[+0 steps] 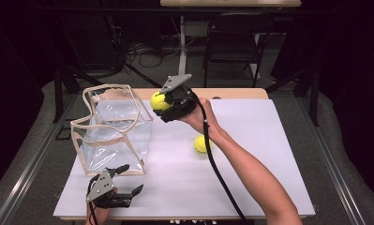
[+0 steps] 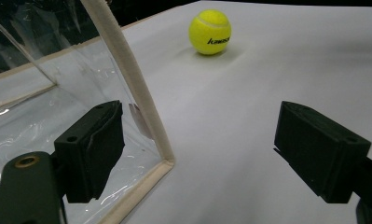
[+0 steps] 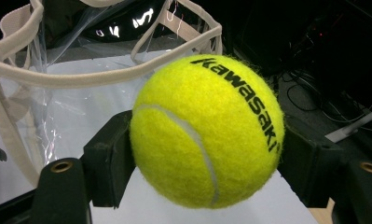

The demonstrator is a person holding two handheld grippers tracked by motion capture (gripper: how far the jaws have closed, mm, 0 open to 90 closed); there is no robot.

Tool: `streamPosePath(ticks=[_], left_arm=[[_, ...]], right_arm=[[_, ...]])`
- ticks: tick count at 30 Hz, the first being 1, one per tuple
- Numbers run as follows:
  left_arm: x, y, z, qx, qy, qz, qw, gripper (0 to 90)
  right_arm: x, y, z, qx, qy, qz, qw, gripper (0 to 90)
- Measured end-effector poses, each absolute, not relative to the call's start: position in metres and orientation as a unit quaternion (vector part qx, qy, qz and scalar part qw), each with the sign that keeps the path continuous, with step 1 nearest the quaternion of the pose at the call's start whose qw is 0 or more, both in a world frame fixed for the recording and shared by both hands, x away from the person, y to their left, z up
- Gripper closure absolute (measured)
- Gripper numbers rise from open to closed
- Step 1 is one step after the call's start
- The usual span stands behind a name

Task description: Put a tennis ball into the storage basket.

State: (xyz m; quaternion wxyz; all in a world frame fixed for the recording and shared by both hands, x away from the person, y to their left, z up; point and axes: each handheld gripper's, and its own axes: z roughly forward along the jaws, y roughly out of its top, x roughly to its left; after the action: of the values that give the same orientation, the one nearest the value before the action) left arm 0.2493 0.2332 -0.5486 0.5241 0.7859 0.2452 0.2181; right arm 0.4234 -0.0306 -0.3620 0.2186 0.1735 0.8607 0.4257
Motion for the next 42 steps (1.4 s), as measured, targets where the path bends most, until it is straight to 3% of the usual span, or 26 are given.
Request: streamPosePath(ticks=[42], left_arm=[[0.249, 0.234, -0.548, 0.785, 0.245, 0.220, 0.525, 16.0]], right_arm=[[0.441, 0.003, -0.342, 0.167, 0.865, 0.420, 0.220, 26.4]])
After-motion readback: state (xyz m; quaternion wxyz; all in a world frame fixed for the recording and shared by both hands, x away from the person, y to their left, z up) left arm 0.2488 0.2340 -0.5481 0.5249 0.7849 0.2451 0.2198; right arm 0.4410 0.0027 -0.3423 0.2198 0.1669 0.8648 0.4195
